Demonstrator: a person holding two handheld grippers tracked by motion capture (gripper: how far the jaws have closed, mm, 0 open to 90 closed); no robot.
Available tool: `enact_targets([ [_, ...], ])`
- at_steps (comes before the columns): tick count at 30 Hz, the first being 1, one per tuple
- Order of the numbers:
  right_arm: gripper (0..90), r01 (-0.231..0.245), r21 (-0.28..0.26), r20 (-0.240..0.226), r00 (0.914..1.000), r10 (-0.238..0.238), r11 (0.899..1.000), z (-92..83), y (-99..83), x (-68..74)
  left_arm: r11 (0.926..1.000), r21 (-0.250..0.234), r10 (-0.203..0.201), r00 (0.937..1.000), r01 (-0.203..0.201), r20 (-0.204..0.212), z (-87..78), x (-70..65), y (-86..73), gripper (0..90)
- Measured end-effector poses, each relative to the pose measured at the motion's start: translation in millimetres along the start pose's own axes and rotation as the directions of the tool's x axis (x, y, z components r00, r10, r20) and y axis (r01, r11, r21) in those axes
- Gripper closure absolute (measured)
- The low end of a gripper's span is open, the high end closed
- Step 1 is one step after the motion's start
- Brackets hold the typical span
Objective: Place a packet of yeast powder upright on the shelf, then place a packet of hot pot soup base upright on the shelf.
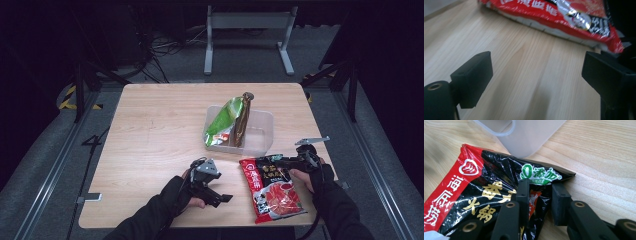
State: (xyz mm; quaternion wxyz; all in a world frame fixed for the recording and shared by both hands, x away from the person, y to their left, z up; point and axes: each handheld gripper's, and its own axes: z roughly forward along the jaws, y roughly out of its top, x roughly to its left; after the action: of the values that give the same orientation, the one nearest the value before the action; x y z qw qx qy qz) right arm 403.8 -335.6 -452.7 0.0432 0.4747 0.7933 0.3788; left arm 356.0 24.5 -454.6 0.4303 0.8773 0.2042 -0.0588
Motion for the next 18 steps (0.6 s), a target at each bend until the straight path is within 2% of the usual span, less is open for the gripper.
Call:
enact_targets([
  [1,74.4,0.000,-0.002,-0.001,1.0000,0.000,1.000,-0.2,-0.1,-0.3,0.9999,0.003,-0.013,0.9999,0.013,0.007,3.1,-0.7,2.0,10.0],
  [2,74.6,0.000,-0.002,0.000,1.0000,0.000,1.000,-0.3,-0.1,-0.2,0.9997,0.014,-0.022,0.9997,0.022,-0.006,10.0,-2.9,5.8,9.5],
  [5,75.3,0.005,-0.002,0.007,1.0000,-0.005,1.000,-0.6,0.1,0.6,0.9980,0.005,-0.063,0.9974,0.063,0.034,23.5,-6.4,13.9,8.1],
  [6,75.3,0.005,-0.002,0.007,1.0000,-0.005,1.000,-0.6,0.1,0.7,0.9980,0.005,-0.063,0.9974,0.063,0.034,23.5,-6.4,13.9,8.1],
  [9,75.4,0.010,-0.003,0.008,0.9999,-0.010,1.000,-0.2,0.5,0.8,0.9942,0.020,-0.106,0.9944,0.105,0.009,37.7,-9.8,22.2,8.3],
  [12,75.8,0.011,-0.008,0.011,0.9999,-0.011,1.000,-0.1,0.1,1.5,0.9916,0.042,-0.121,0.9920,0.122,-0.036,49.6,-11.3,25.9,9.0],
  [13,75.8,0.009,-0.011,0.013,0.9999,-0.009,1.000,-0.4,-0.4,1.9,0.9915,0.047,-0.119,0.9922,0.121,-0.037,57.3,-13.5,27.5,9.8],
  [16,76.0,0.012,-0.013,0.016,0.9998,-0.012,1.000,-0.5,-0.6,2.4,0.9920,0.047,-0.116,0.9929,0.117,-0.026,60.9,-14.7,30.6,8.5],
  [18,76.2,0.014,-0.019,0.014,0.9998,-0.014,1.000,-1.2,-1.4,1.9,0.9907,0.039,-0.129,0.9908,0.130,-0.043,62.2,-14.4,34.1,8.4],
])
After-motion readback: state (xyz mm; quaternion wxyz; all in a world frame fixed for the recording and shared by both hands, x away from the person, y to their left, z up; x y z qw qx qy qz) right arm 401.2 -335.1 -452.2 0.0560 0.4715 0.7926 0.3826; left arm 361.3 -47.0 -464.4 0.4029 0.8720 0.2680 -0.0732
